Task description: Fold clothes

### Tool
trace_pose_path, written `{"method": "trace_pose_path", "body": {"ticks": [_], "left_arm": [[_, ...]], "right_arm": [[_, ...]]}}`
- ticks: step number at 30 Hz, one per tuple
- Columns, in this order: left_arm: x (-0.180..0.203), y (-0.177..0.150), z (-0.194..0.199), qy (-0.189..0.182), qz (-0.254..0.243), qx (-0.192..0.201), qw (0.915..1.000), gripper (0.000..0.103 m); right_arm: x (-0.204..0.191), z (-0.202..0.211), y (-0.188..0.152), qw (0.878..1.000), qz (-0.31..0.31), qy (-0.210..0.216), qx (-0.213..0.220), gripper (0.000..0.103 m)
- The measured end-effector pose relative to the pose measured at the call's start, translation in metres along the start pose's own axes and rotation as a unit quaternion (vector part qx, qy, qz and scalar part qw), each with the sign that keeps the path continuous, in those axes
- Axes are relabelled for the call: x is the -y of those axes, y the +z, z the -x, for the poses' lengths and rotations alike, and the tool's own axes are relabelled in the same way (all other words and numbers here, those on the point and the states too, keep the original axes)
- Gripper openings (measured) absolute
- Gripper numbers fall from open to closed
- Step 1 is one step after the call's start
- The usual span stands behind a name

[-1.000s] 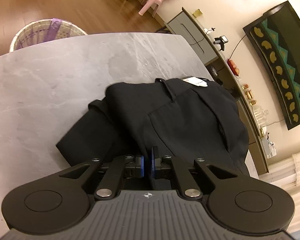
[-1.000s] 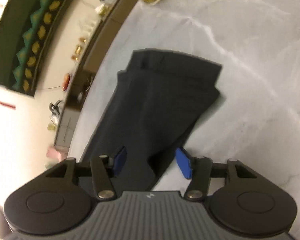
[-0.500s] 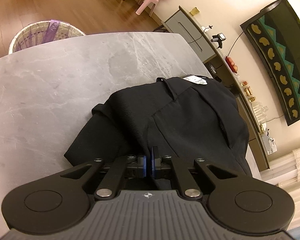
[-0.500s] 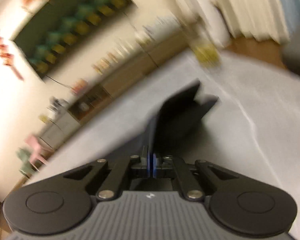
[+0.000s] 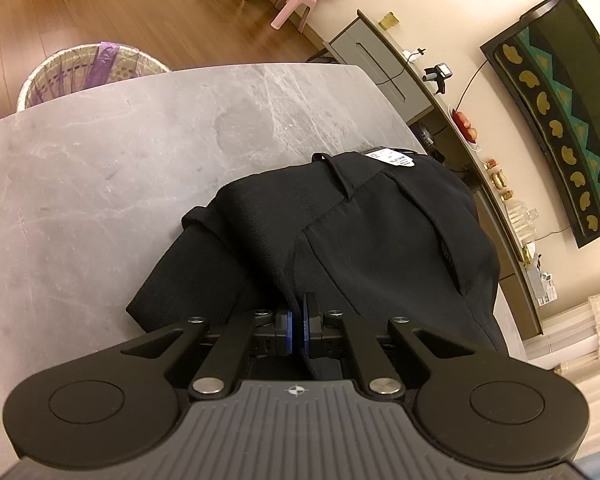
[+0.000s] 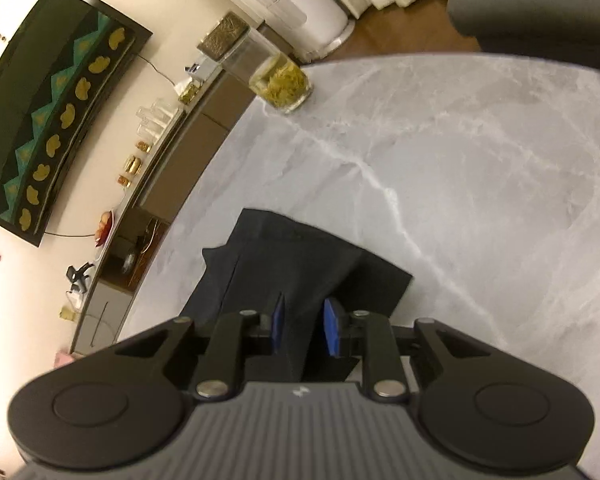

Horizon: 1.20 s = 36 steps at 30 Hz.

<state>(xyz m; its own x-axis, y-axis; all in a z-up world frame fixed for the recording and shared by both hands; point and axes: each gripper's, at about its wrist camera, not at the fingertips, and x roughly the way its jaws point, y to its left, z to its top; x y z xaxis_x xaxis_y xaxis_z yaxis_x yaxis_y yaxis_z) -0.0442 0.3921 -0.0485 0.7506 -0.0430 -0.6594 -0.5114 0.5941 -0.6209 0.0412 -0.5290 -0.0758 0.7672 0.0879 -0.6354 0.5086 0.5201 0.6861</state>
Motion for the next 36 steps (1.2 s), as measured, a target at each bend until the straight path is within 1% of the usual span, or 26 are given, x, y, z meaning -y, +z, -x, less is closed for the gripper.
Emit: {"method": "trace_pose_path", "body": {"ticks": [1,2,3,4,5,6,7,8,9,10,12,13,14,15,18,19,21,22,23,24,25,26,29,34,35,36], "left_arm": [[0.001,0.0,-0.001,0.0,-0.002,-0.001,1.0,0.006],[0.002,-0.001,-0.001,0.0,-0.003,-0.002,1.0,0.006],[0.004,-0.001,-0.002,0.0,-0.006,-0.003,1.0,0.006],[0.005,-0.002,-0.002,0.001,-0.009,-0.003,1.0,0.006],[0.006,-0.002,-0.002,0.002,-0.012,-0.004,0.9999,0.006],[0.006,-0.002,-0.002,0.003,-0.013,-0.004,0.9999,0.006],[0.005,-0.002,-0.001,0.002,-0.013,-0.005,0.9999,0.006],[0.005,-0.003,-0.002,-0.001,-0.013,-0.008,0.9999,0.006],[0.005,-0.003,-0.002,-0.002,-0.014,-0.01,0.9999,0.006],[0.006,-0.004,-0.002,-0.002,-0.017,-0.01,0.9998,0.006],[0.005,-0.003,-0.002,-0.001,-0.017,-0.01,0.9998,0.006],[0.005,-0.003,-0.002,0.0,-0.016,-0.01,0.9998,0.006],[0.005,-0.003,-0.002,0.001,-0.016,-0.009,0.9998,0.006],[0.006,-0.003,-0.002,0.003,-0.017,-0.009,0.9998,0.006],[0.009,-0.003,-0.002,0.009,-0.023,-0.008,0.9997,0.006],[0.009,-0.003,-0.002,0.011,-0.025,-0.007,0.9996,0.006],[0.014,-0.004,0.0,0.003,-0.033,-0.005,0.9994,0.006],[0.017,-0.004,0.003,-0.005,-0.039,-0.003,0.9992,0.006],[0.02,-0.004,0.005,-0.015,-0.046,-0.001,0.9988,0.006],[0.023,-0.005,0.008,-0.021,-0.053,0.002,0.9984,0.006],[0.024,-0.004,0.009,-0.018,-0.058,0.004,0.9982,0.006],[0.023,-0.004,0.009,-0.006,-0.056,0.006,0.9984,0.006],[0.013,0.0,0.012,0.005,-0.026,0.012,0.9996,0.006],[0.009,0.0,0.022,-0.018,-0.011,0.012,0.9997,0.006],[0.01,-0.002,0.025,-0.018,-0.012,0.014,0.9997,0.005],[0.01,-0.004,0.031,-0.008,-0.012,0.023,0.9996,0.002]], "right_arm": [[0.001,-0.005,0.001,1.0,-0.001,-0.003,-0.013,0.033],[0.0,-0.01,0.002,1.0,0.002,-0.007,-0.02,0.033],[-0.002,-0.015,0.003,1.0,0.012,-0.013,-0.021,0.029],[-0.007,-0.016,0.003,0.999,0.027,-0.015,-0.015,0.02],[-0.016,-0.014,0.004,0.999,0.052,-0.012,0.0,0.007],[-0.024,-0.011,0.004,0.997,0.076,-0.009,0.016,0.001],[-0.037,0.0,0.002,0.993,0.107,0.002,0.048,0.001],[-0.054,0.022,-0.003,0.982,0.156,0.022,0.102,0.001],[-0.068,0.039,-0.008,0.969,0.199,0.023,0.143,0.001],[-0.069,0.041,-0.011,0.968,0.205,0.003,0.142,0.001],[-0.051,0.024,-0.01,0.979,0.175,-0.056,0.088,0.001],[-0.039,0.013,-0.01,0.984,0.149,-0.082,0.055,0.001],[-0.029,0.004,-0.01,0.987,0.127,-0.095,0.03,0.001],[-0.024,-0.001,-0.011,0.987,0.123,-0.1,0.018,0.001],[-0.025,-0.004,-0.013,0.985,0.135,-0.104,0.013,0.001],[-0.028,-0.002,-0.013,0.985,0.14,-0.1,0.022,0.001],[-0.04,0.011,-0.01,0.981,0.163,-0.079,0.069,0.001],[-0.047,0.02,-0.01,0.977,0.18,-0.068,0.095,0.001],[-0.055,0.027,-0.011,0.97,0.201,-0.066,0.119,0.001],[-0.058,0.027,-0.012,0.966,0.21,-0.081,0.125,0.001],[-0.054,0.019,-0.011,0.967,0.204,-0.105,0.11,0.001],[-0.048,0.01,-0.01,0.969,0.194,-0.121,0.09,0.001],[-0.033,-0.009,-0.011,0.972,0.175,-0.147,0.049,0.002],[-0.038,-0.009,-0.013,0.973,0.172,-0.15,0.043,0.002],[-0.037,-0.009,-0.013,0.973,0.17,-0.15,0.042,0.002],[-0.037,-0.009,-0.012,0.974,0.168,-0.149,0.042,0.002]]}}
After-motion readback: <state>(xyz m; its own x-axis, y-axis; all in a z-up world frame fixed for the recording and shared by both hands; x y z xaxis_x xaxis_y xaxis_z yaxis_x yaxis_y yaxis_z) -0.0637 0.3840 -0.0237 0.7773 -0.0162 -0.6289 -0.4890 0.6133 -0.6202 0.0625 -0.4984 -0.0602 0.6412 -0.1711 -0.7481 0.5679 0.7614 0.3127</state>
